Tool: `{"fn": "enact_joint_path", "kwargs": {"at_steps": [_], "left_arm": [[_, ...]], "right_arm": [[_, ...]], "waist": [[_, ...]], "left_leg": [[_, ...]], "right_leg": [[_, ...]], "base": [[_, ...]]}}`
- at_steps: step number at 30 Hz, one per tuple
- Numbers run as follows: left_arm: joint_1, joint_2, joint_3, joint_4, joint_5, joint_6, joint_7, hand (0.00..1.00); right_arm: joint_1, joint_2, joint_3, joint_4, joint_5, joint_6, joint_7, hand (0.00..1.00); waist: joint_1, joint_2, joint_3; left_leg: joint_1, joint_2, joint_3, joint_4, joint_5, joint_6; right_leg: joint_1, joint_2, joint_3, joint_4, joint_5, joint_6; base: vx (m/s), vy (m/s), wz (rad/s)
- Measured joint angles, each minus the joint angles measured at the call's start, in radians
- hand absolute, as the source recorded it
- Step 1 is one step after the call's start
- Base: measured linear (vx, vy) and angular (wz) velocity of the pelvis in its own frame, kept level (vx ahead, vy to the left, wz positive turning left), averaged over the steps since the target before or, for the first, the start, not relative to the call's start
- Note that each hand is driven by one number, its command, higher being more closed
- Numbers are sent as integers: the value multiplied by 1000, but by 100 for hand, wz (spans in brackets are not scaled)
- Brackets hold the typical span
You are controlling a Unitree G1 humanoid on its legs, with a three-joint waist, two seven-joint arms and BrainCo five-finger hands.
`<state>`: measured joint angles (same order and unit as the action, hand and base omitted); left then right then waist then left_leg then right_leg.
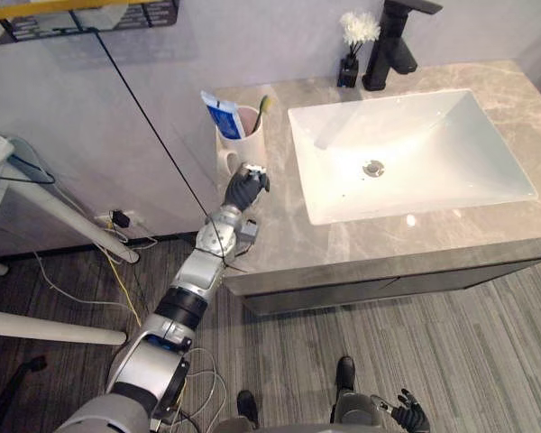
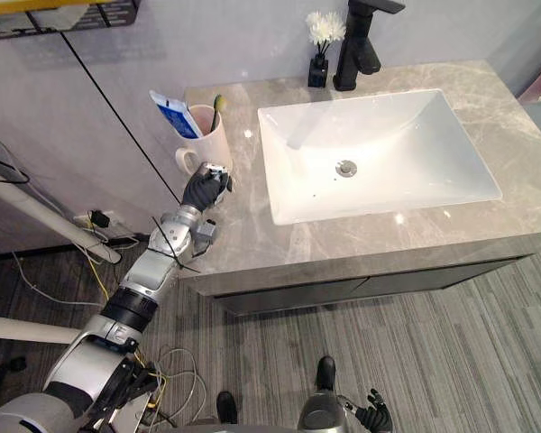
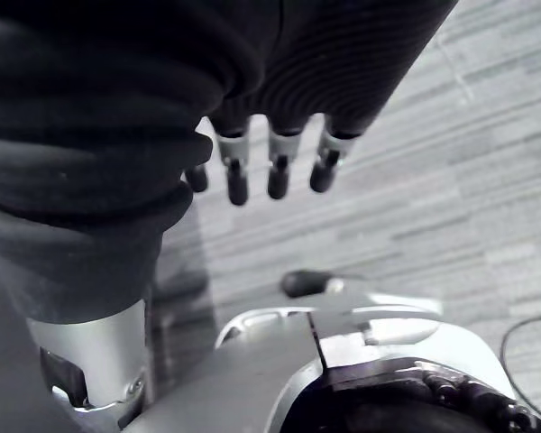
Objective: Organize washtable
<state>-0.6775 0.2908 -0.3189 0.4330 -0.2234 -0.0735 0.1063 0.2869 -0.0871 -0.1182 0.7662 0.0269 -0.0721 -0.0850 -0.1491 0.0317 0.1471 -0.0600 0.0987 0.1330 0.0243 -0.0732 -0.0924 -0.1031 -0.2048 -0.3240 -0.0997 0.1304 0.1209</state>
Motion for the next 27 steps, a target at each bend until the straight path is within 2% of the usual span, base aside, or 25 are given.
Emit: {"fn": "enact_joint_path", "kwargs": {"at_steps": [4,16,23,25,27], "left_arm": [[-180,18,-30,125,7,11,7,100],[-486,42,-71,362,79,11,16,100],[-491,38,-71,343,76,11,49,100],[-473,35,-91,247,61,9,51,100],[-419,35,-115,83,33,-6,50,100]], "right_arm": [[4,0,3,-31,0,-7,1,0],[48,1,38,-146,2,-39,0,0],[74,4,40,-177,5,-57,-1,0],[78,4,40,-173,11,-57,-3,0],[78,4,40,-168,11,-58,-4,0]], "waist": [[0,-3,27],[3,-11,86],[9,-9,88],[27,-9,89],[39,-5,90]], "left_leg": [[-46,-7,3,27,0,0],[-150,6,36,90,0,1],[-156,8,53,95,0,0],[-156,7,53,96,0,0],[-152,6,37,97,0,0]], "right_leg": [[-38,-7,15,1,17,1],[-139,-5,65,1,60,-22],[-153,-4,78,1,66,-23],[-152,-5,77,2,66,-23],[-138,-6,60,2,65,-23]], "base": [[-12,2,-3],[-71,-3,-9],[-20,-5,-7],[5,0,5],[16,-1,17]]}}
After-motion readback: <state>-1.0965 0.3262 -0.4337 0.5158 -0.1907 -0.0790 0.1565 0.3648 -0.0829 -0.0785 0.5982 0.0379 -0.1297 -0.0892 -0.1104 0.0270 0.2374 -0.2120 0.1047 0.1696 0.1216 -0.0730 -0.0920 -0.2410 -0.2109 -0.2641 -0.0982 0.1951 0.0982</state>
